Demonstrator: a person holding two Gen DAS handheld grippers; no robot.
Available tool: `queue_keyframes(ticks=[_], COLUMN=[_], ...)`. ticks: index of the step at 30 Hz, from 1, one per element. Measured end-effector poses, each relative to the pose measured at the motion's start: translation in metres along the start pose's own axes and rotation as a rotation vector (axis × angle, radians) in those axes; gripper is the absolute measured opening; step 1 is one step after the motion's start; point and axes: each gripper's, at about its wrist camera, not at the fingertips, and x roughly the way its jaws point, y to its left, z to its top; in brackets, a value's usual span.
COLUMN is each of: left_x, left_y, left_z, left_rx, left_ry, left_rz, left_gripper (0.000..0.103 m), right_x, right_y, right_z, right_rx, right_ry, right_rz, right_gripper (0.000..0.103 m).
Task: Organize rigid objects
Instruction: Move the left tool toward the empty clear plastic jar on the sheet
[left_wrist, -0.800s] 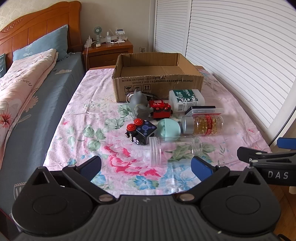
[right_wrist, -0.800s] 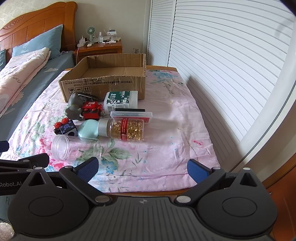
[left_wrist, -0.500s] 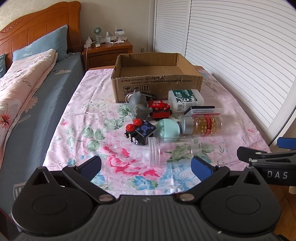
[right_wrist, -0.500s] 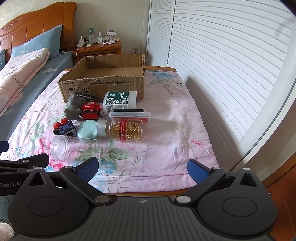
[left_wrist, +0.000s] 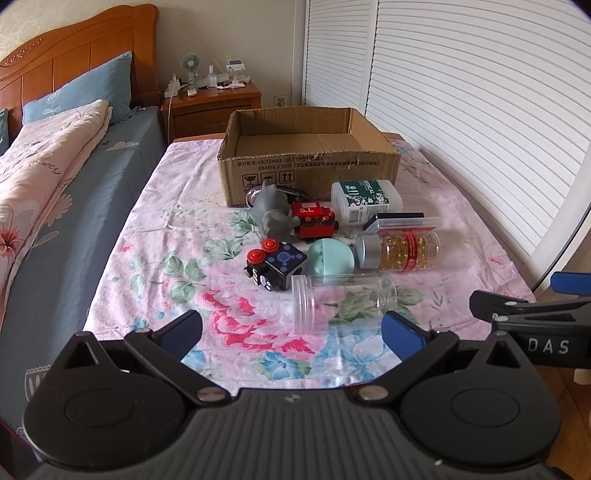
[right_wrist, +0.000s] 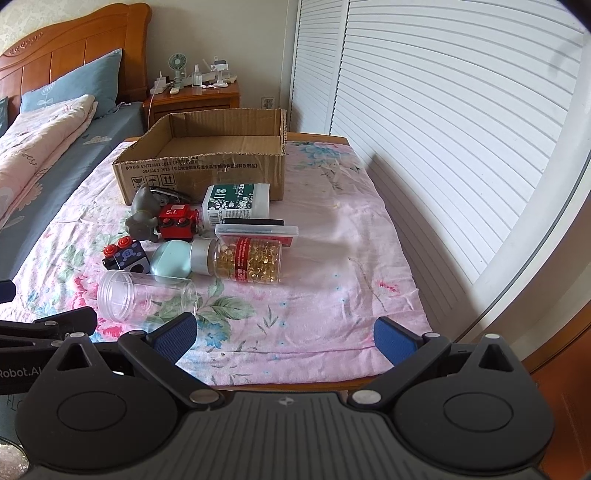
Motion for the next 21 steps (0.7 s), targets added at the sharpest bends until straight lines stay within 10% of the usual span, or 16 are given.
queue_keyframes(ticks=[21], left_x=[0.0016], left_y=[-0.0050], left_z=[0.0038], left_rx=[0.006], left_ry=[-0.007], left_rz=[-0.012], left_gripper=[0.102], right_x=[0.0008], right_y=[-0.0041], right_z=[0.0015], right_rx=[0.007], right_ry=[-0.004], right_rz=[0.004], right_gripper=[0.103])
